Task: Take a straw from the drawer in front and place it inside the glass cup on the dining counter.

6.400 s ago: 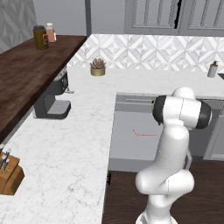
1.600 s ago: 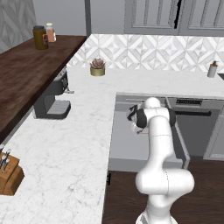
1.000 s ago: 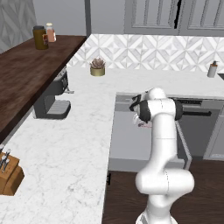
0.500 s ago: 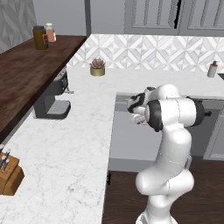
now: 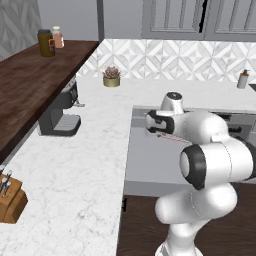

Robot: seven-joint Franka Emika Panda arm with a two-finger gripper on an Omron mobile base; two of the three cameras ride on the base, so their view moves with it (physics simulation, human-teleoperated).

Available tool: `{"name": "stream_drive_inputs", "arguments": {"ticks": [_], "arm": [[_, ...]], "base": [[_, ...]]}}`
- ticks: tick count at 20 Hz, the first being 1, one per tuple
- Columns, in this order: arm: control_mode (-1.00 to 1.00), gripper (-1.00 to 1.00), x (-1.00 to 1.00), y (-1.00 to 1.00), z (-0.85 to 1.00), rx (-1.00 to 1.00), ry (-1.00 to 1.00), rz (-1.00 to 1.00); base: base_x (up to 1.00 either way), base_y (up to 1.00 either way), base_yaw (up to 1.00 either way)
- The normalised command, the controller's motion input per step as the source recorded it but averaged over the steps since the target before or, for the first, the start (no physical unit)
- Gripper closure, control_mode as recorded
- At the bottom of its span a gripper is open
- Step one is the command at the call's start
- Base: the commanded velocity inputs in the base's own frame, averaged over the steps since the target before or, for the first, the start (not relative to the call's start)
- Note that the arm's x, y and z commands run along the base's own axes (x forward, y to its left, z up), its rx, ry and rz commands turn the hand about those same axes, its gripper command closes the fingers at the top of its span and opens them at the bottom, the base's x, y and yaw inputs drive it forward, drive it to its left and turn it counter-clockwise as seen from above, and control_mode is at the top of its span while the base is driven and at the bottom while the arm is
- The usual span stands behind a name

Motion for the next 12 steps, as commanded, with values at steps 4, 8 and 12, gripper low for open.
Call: {"name": "stream_drive_inputs", "arguments": {"ticks": [4, 8, 12], "arm": [[-1.00, 1.00, -0.38, 0.00, 0.98, 0.00, 0.07, -0.16], [-1.00, 1.00, -0.50, 0.00, 0.69, 0.04, 0.06, -0.14], [-1.00, 1.00, -0.64, 0.00, 0.30, 0.05, 0.01, -0.10]], "base": [[0.00, 0.00, 0.00], [0.00, 0.00, 0.00], [0.00, 0.00, 0.00]]}}
